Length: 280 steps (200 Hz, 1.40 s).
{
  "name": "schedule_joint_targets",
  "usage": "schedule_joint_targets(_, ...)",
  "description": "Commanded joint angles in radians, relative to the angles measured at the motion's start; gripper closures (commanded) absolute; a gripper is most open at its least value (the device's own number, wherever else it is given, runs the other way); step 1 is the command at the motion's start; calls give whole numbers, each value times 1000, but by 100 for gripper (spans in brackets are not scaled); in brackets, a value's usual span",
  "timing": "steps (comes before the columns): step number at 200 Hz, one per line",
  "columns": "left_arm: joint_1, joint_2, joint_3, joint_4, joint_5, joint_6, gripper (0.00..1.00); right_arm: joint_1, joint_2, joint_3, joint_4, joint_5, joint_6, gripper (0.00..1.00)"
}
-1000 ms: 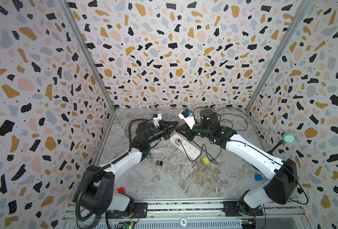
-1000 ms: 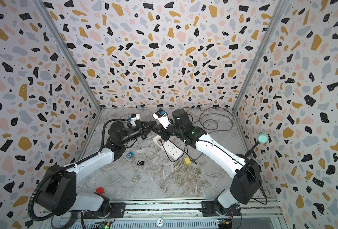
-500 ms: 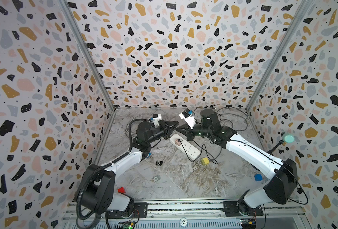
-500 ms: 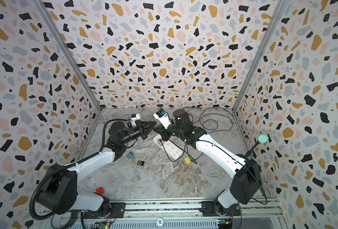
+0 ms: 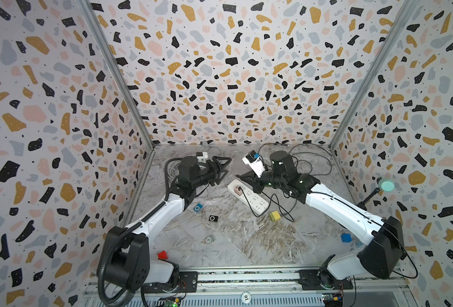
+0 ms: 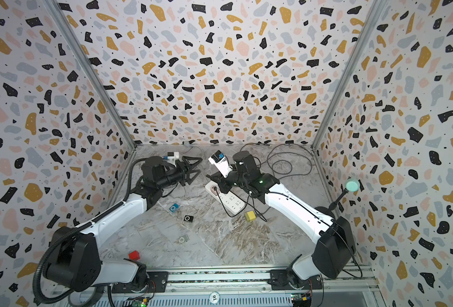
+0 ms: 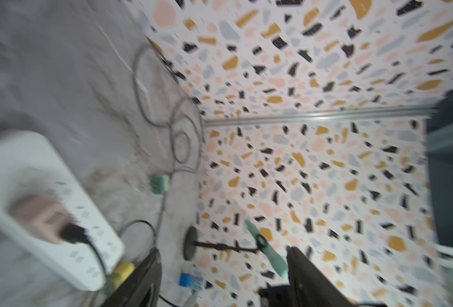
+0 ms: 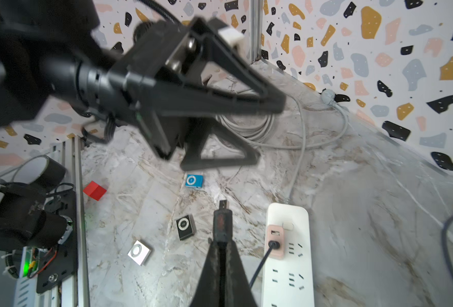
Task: Charge mp3
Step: Pick up the charging cable from the center of the board, then pick up the MP3 player from the center of the board.
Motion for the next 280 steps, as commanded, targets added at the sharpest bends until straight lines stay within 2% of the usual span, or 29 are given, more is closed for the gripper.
schedule_joint_targets(1, 32, -63, 84, -533, -218, 394, 22, 29, -105, -12, -67, 82, -32, 100)
schedule_joint_targets(34, 39, -66, 24, -653, -364, 483, 21, 54, -174, -59, -93, 111, -49, 100)
schedule_joint_targets(66, 39, -13, 38, -827, -524, 617, 22, 64, -189, -82, -126, 99, -57, 100)
schedule_joint_targets(82, 38, 4, 18, -857, -558, 642, 24, 66, -198, -106, -123, 87, -53, 100)
schedule_joint_targets(116, 6, 39, -33, -851, -526, 646, 37, 66, -202, -145, -97, 59, -51, 100)
schedule_joint_targets(127, -18, 49, -46, -865, -517, 636, 37, 66, -200, -152, -95, 52, -51, 100)
schedule_joint_targets(147, -28, 18, -141, -802, -408, 565, 40, 66, -199, -158, -101, 47, -62, 100)
schedule_joint_targets(181, -65, -46, -270, -718, -321, 451, 40, 65, -196, -179, -78, 17, -58, 100)
schedule_joint_targets(218, -86, -4, -238, -731, -353, 463, 40, 66, -193, -193, -68, 2, -60, 100)
schedule_joint_targets(280, -147, 46, -271, -515, -281, 267, 41, 66, -201, -210, -71, -9, -68, 100)
